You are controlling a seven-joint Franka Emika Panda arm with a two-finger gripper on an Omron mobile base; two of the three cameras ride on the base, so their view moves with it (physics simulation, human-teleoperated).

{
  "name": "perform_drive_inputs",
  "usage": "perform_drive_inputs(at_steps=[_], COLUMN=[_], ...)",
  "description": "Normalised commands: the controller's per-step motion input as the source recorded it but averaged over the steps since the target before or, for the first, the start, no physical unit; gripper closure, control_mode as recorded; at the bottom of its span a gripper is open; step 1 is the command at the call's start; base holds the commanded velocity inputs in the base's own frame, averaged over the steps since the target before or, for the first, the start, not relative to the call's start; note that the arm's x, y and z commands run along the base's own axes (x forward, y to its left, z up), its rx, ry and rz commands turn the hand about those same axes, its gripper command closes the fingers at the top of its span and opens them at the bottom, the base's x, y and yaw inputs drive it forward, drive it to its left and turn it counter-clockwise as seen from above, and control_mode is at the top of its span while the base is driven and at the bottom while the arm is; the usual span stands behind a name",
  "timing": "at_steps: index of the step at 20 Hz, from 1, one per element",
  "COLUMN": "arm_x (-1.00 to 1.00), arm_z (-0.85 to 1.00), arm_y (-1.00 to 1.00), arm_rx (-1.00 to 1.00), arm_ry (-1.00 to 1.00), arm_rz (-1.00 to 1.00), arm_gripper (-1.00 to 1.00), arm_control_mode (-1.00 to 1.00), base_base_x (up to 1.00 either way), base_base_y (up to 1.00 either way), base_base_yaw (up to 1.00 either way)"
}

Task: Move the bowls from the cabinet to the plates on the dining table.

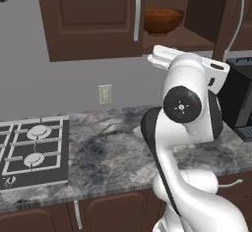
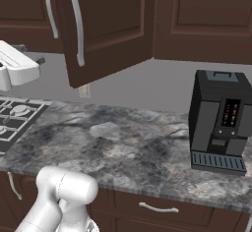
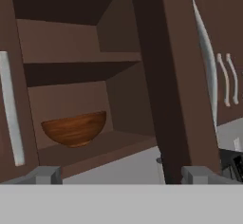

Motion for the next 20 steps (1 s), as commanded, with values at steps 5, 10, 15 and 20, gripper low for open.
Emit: perform_drive_inputs(at_steps=[5,10,15,20], arm_x=[0.27,0.25,0.21,0.23], arm_z=[-0.01,0.0,0.0,0.0], arm_y=[-0.02,-0.13,-0.18,-0.16], arm_rx=[-0.01,0.0,0.0,0.0], arm_ry=[0.0,0.01,0.01,0.01], arm_rz=[-0.1,-0.07,-0.05,-0.04], arm_gripper=[-1.0,-1.0,-1.0,-1.0], arm_control_mode=[-1.0,-1.0,-1.0,-1.0], base_base_x=[0.0,0.0,0.0,0.0], base_base_y=[0.0,0.0,0.0,0.0], base_base_yaw=[0.0,0.0,0.0,0.0])
